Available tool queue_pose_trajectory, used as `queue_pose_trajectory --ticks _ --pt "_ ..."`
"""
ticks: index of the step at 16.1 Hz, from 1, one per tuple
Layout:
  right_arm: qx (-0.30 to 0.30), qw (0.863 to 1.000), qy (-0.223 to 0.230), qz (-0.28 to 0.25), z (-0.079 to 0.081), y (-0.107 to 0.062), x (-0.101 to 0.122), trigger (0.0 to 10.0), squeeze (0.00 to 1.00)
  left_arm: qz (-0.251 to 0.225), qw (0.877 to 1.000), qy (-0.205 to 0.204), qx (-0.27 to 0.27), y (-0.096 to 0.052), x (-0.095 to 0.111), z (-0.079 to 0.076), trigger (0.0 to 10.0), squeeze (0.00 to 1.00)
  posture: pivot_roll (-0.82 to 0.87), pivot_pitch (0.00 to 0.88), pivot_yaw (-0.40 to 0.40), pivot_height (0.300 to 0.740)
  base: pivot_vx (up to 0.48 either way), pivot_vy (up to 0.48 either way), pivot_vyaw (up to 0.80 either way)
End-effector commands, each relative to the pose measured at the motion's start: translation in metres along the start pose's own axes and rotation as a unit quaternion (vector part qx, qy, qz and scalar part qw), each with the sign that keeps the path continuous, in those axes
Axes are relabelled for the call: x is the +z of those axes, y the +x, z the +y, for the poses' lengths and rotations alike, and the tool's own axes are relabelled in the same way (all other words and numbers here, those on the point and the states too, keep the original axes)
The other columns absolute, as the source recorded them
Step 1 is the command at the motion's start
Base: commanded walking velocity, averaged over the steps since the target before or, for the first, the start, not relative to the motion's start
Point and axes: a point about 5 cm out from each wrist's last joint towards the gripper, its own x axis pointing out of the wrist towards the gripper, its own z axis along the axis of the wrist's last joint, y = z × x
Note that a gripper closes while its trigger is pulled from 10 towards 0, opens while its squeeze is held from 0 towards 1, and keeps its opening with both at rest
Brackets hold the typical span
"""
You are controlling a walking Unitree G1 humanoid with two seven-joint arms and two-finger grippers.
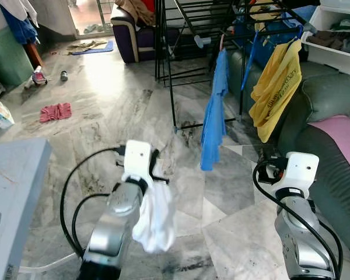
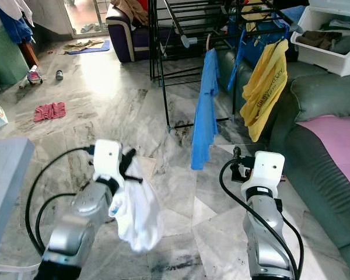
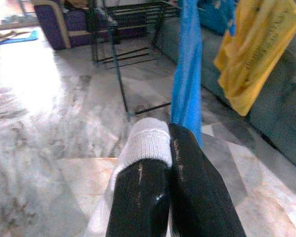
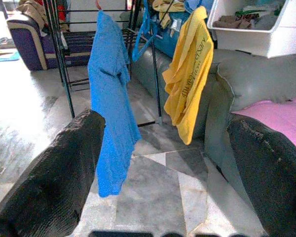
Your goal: Hang hanger
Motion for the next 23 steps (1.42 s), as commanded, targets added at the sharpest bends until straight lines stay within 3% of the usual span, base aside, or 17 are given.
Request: queue_pose_trajectory --ticks 1,6,13,15,16,17,23 --pt "-0.002 1.000 -0.002 -0.003 0.001 0.003 0.002 10.0 0.00 0.000 1.000 0.006 0.029 0.003 0.004 0.006 10.0 0.00 -0.01 0.054 0.025 0.740 0.000 0.000 0.00" --pt "0.003 1.000 0.000 -0.001 0.005 0.003 0.001 10.0 0.00 0.010 0.996 0.015 0.082 0.009 0.004 0.012 10.0 0.00 0.00 0.041 0.026 0.740 0.000 0.000 0.00" --pt "0.015 1.000 0.015 0.016 0.010 0.004 -0.006 10.0 0.00 0.011 0.996 -0.011 0.085 0.013 0.008 0.005 10.0 0.00 0.00 0.041 0.031 0.740 0.000 0.000 0.00" --pt "0.008 1.000 0.016 0.013 0.009 0.004 -0.006 10.0 0.00 -0.003 0.999 -0.015 0.037 0.015 0.012 -0.002 10.0 0.00 0.00 0.043 0.032 0.740 0.000 0.000 0.00" --pt "0.003 1.000 0.013 0.009 0.009 0.004 -0.005 10.0 0.00 -0.027 0.999 -0.021 -0.035 0.009 0.014 -0.010 10.0 0.00 0.00 0.044 0.034 0.740 0.000 0.000 0.00" --pt "0.000 1.000 0.014 0.009 0.008 0.003 -0.004 10.0 0.00 -0.033 0.997 -0.025 -0.069 0.006 0.014 -0.012 10.0 0.00 0.00 0.049 0.036 0.740 0.000 0.000 0.00" --pt "-0.001 1.000 0.013 0.009 0.006 0.002 -0.005 10.0 0.00 -0.021 0.992 -0.055 -0.114 -0.003 0.003 -0.003 10.0 0.00 -0.01 0.053 0.036 0.740 0.000 0.000 -0.69"
